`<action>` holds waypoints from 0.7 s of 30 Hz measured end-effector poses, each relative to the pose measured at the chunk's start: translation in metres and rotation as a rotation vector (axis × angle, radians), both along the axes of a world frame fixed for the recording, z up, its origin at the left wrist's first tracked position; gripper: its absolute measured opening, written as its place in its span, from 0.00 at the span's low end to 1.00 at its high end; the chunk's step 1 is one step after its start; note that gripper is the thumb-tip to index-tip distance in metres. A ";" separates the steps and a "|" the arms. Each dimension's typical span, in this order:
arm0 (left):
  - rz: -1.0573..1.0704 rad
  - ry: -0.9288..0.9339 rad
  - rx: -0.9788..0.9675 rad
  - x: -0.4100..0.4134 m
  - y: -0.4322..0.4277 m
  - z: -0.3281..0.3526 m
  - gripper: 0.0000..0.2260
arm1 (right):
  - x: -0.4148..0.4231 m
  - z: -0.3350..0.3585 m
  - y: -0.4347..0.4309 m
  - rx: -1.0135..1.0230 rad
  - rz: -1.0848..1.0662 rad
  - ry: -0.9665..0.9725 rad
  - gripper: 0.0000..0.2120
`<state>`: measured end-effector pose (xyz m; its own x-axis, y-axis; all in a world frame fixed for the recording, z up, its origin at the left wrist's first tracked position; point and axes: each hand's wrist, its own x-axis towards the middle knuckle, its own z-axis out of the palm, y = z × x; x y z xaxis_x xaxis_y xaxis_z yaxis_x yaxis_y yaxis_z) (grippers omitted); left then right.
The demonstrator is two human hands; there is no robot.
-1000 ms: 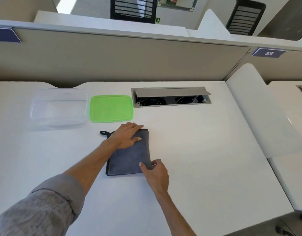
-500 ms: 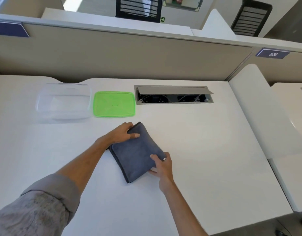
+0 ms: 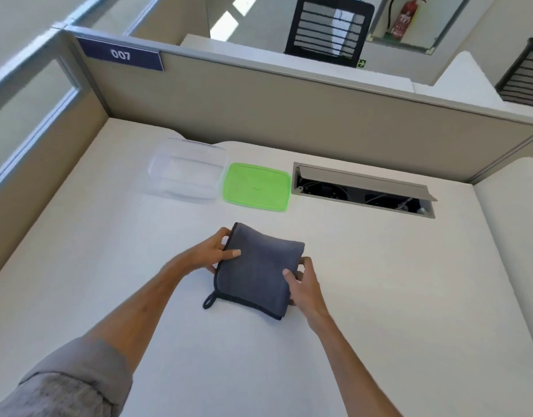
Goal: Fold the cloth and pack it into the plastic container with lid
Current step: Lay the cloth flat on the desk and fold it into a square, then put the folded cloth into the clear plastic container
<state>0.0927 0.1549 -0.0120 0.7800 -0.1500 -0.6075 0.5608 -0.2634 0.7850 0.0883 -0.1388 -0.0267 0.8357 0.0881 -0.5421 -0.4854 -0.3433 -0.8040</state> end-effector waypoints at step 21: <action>0.256 -0.280 -0.030 0.093 0.226 0.106 0.21 | 0.160 0.109 0.221 0.185 0.061 -0.165 0.13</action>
<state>0.1861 0.3806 0.0944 0.9296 0.0566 -0.3642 0.3684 -0.1167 0.9223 0.2479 0.0817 0.0823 0.9017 0.2258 -0.3687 -0.3253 -0.2071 -0.9226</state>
